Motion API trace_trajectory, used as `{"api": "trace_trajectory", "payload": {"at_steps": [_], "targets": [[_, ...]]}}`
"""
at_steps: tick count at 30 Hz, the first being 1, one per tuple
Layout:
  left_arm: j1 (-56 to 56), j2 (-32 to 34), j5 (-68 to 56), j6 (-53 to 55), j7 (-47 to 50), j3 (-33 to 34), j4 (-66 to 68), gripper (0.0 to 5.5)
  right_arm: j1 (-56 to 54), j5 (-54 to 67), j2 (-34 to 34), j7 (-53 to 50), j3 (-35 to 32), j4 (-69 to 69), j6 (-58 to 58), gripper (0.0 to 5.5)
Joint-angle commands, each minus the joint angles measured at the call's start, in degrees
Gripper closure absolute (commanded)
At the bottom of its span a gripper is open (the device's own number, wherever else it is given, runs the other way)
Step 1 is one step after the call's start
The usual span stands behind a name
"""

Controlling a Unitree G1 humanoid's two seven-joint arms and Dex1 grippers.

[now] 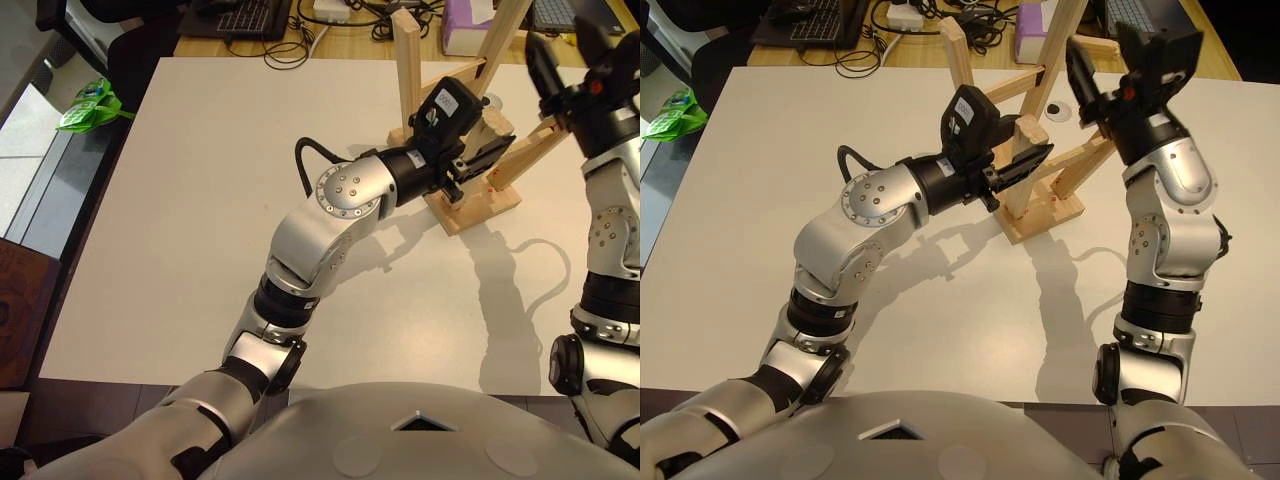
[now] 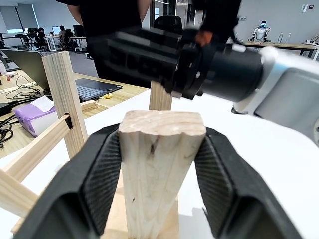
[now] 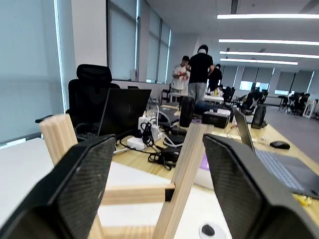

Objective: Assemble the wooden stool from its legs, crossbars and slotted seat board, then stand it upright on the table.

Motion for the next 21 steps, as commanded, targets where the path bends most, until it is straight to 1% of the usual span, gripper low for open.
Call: {"api": "trace_trajectory", "payload": {"at_steps": [1,7,10,11,13,15,17,19,21], "targets": [[0.18,-0.17,-0.12,-0.91,-0.01,0.78,0.23,2.67,-0.12,1.28,0.27,0.47,0.04,-3.85,0.10,1.65],[0.52,-1.37,-1.17,-4.23,0.11,2.62,-0.66,1.73,0.43,1.18,1.00,-1.23,-1.44,-3.77,-1.40,0.59],[1.38,-3.82,-3.01,-10.19,-0.43,3.95,-2.54,1.23,0.83,0.96,0.83,-2.44,-3.77,-3.47,-3.69,0.10],[1.72,-4.58,-4.13,-11.64,-0.72,4.55,-3.53,1.23,1.94,2.01,-0.07,-1.26,-4.48,-4.79,-3.45,0.10],[2.53,-5.30,-6.33,-13.05,-0.83,6.17,-5.68,1.23,6.00,8.10,-3.24,3.79,-6.40,-9.50,0.88,0.10],[3.52,-5.54,-7.60,-14.73,0.34,8.72,-7.43,1.23,11.47,14.12,-7.98,9.79,-8.30,-13.97,6.05,0.10],[3.24,-6.06,-8.51,-17.09,3.51,14.11,-8.94,1.23,19.71,18.61,-13.80,16.46,-11.60,-17.27,11.21,0.10],[2.17,-5.73,-9.83,-19.07,6.31,19.70,-10.54,1.23,27.40,19.78,-18.26,22.02,-13.36,-19.32,13.82,0.10],[1.46,-5.07,-11.16,-20.73,8.09,23.78,-11.22,1.23,33.16,16.65,-20.70,25.38,-11.93,-20.23,12.92,0.10]]}}
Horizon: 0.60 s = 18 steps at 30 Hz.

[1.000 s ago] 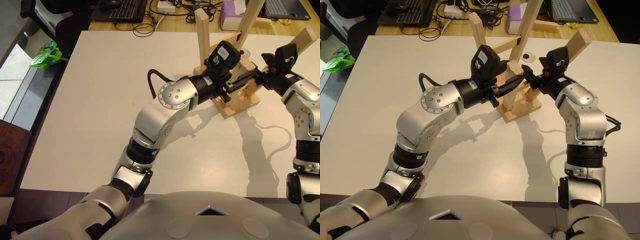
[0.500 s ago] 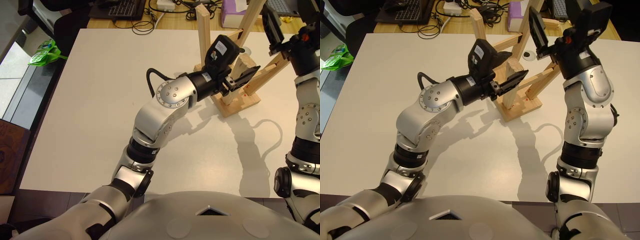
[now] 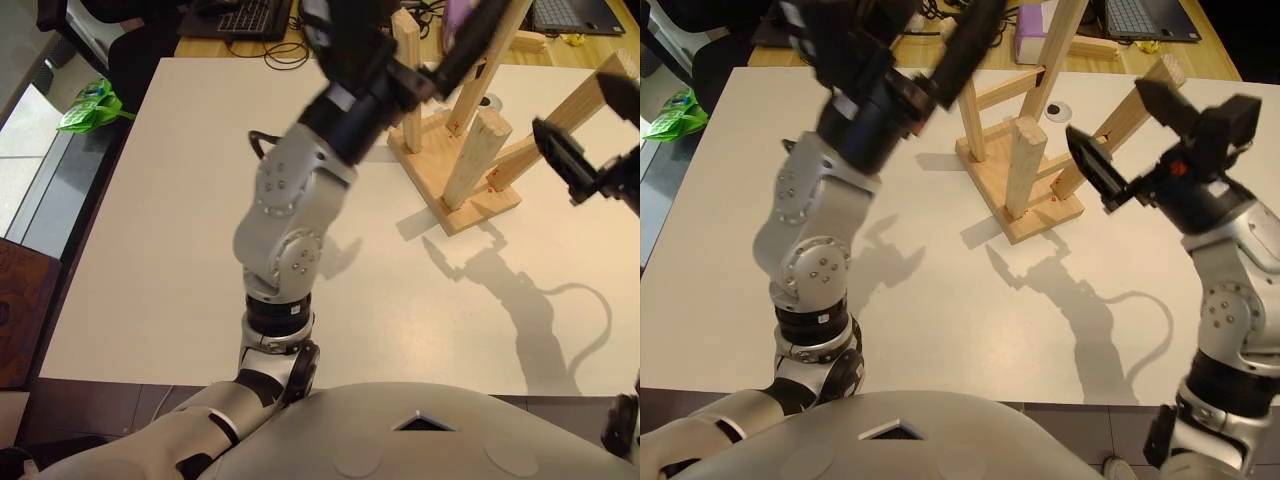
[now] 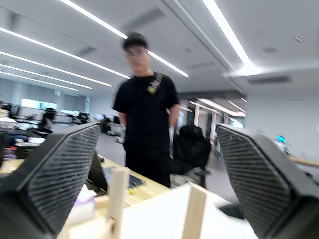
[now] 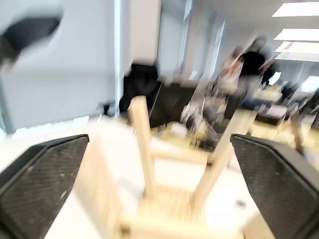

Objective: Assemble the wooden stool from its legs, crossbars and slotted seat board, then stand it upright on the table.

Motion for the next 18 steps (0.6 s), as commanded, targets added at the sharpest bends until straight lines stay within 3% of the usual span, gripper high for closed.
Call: {"api": "trace_trajectory", "payload": {"at_steps": [1,5,10,18], "targets": [[-1.91,1.11,-2.25,-3.60,3.50,7.47,-1.57,1.23,9.44,-4.92,-4.44,5.32,2.43,-1.92,-0.97,0.10],[-2.92,1.99,-2.57,-7.52,5.06,10.72,0.26,1.23,9.96,-17.70,3.54,-2.11,12.29,6.46,-10.39,0.10],[-2.87,2.58,-2.71,-9.75,4.75,10.25,3.18,1.23,10.11,-25.36,12.54,-7.32,21.73,14.43,-17.53,0.10],[-2.93,2.57,-3.06,-11.74,4.59,9.15,5.64,1.23,2.89,-35.49,19.77,-18.53,24.11,28.01,-29.58,0.10]]}}
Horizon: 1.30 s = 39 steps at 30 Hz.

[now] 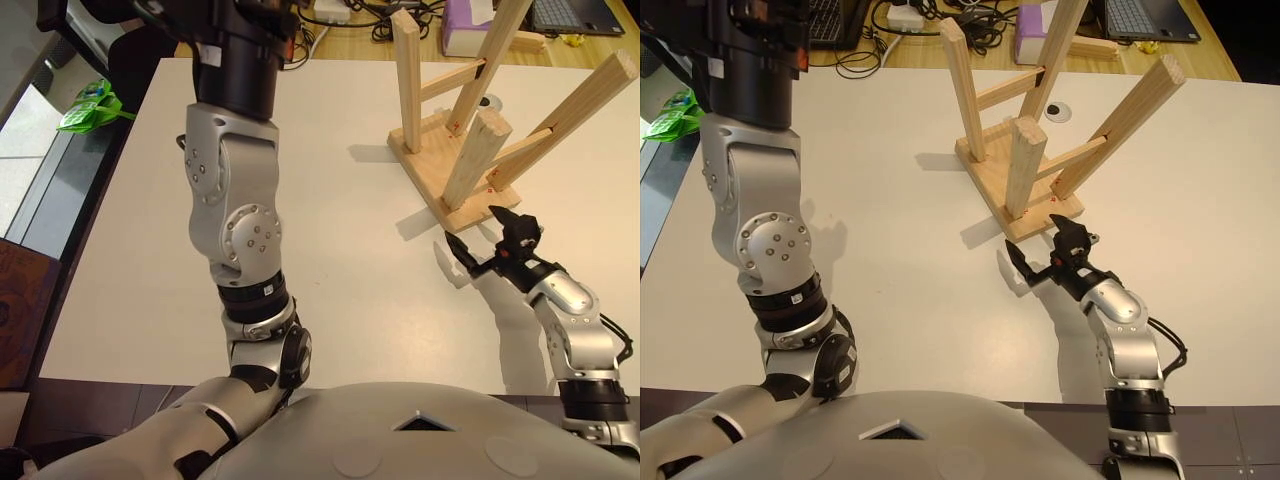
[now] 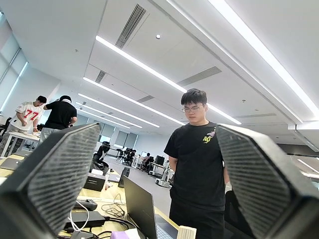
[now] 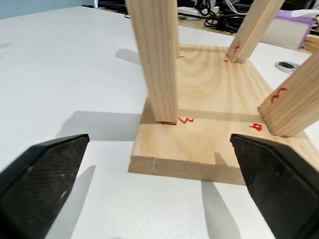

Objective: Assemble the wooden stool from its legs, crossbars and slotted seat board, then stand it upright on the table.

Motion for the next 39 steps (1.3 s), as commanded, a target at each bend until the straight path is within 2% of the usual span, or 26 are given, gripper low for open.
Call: {"api": "trace_trajectory", "payload": {"at_steps": [1,8,12,15,16,29,39], "targets": [[-0.87,0.29,-0.16,-0.78,0.03,-1.03,1.21,1.23,-3.59,-5.18,2.11,-5.49,0.84,5.46,-5.03,0.10],[-0.79,0.65,-0.36,-1.46,0.15,-1.15,2.65,1.23,-4.26,-8.41,2.18,-4.20,5.81,5.36,-1.78,0.10],[-0.64,0.51,0.00,-2.07,0.46,-1.27,3.36,1.23,-5.59,-8.31,1.95,-4.31,5.95,3.63,2.88,0.10],[-0.78,0.55,0.38,-2.55,0.81,-1.23,3.92,1.23,-8.44,-9.18,3.04,-5.93,6.11,4.43,2.20,0.10],[-0.90,0.54,0.41,-2.64,0.84,-1.28,4.18,1.19,-9.00,-9.48,3.24,-6.39,6.16,4.57,1.48,0.42],[-1.01,0.67,0.21,-2.61,1.35,-1.39,4.73,1.19,-9.31,-8.67,3.20,-5.31,5.81,5.99,-2.05,2.64],[-2.44,2.21,-0.63,-1.49,0.84,-0.73,6.43,1.19,-12.88,-2.31,0.22,3.32,0.43,18.44,-15.51,4.44]]}}
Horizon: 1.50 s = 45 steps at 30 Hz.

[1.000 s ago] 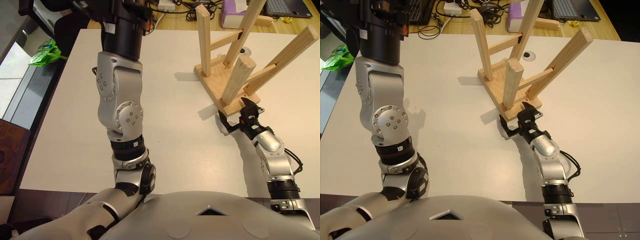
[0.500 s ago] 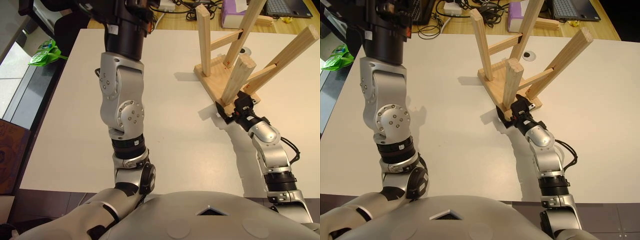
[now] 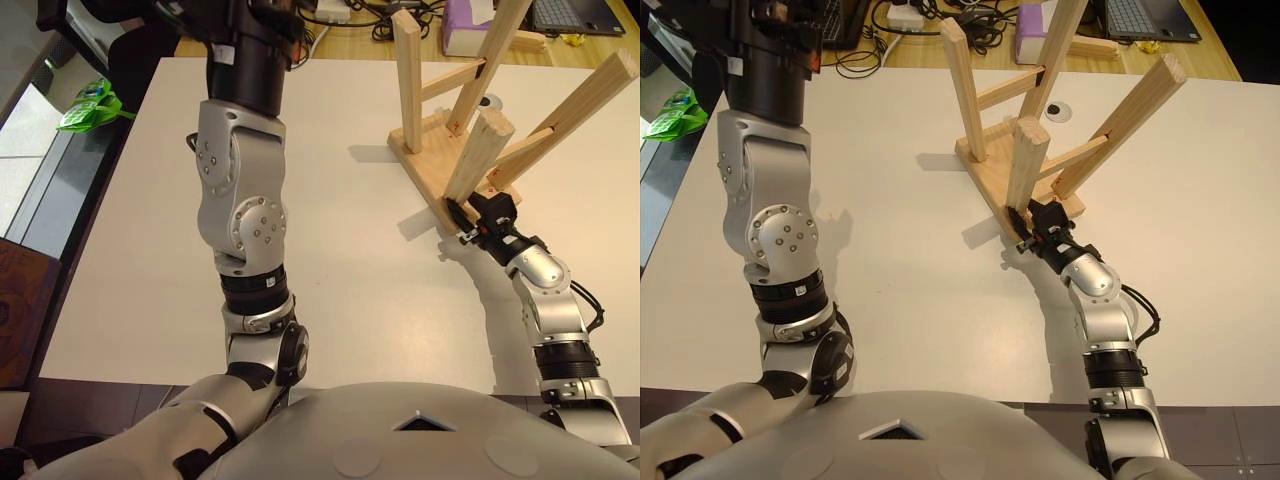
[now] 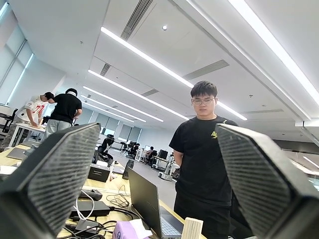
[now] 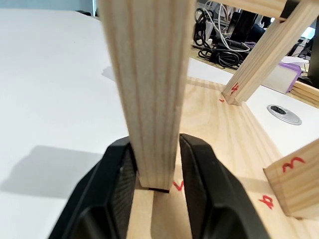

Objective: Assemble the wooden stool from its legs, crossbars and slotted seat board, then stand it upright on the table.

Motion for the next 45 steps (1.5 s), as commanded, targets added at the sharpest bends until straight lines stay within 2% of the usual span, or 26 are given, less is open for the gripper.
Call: {"api": "trace_trajectory", "payload": {"at_steps": [1,9,13,17,22,28,34,36,45], "targets": [[-1.47,1.24,-0.46,0.95,-0.15,0.13,1.28,1.19,-3.22,2.56,-1.89,4.00,-2.72,5.82,-6.42,4.47],[-2.22,3.00,-1.14,2.24,-0.45,0.46,3.39,1.19,-4.09,7.60,-3.90,19.16,-1.74,13.18,-16.30,4.48],[-2.79,4.71,-1.70,3.47,-1.23,0.98,4.33,1.19,-0.97,11.25,-5.89,27.77,-1.34,10.30,-16.77,4.48],[-5.81,7.86,-2.37,4.50,-2.95,2.53,6.24,1.19,6.38,14.45,-8.15,33.40,1.48,-0.85,-12.26,4.48],[-7.49,9.45,-2.75,4.94,-4.19,3.30,7.59,1.19,9.67,16.66,-10.88,35.79,1.79,-8.90,-7.73,4.48],[-7.81,9.90,-2.63,4.87,-4.86,3.27,8.18,1.19,11.36,8.22,-11.04,35.30,5.13,-6.24,-16.87,4.48],[-8.23,10.30,-2.77,5.12,-5.07,3.57,8.55,1.19,13.16,4.71,-11.33,31.60,6.91,-5.46,-18.59,4.48],[-8.30,10.34,-2.74,5.08,-5.13,3.60,8.61,1.19,12.97,4.42,-11.66,30.68,7.08,-5.39,-18.25,3.91],[-8.60,10.65,-2.53,4.60,-5.08,4.00,8.66,1.19,11.65,6.13,-14.94,29.09,4.29,-7.96,-16.10,2.24]]}}
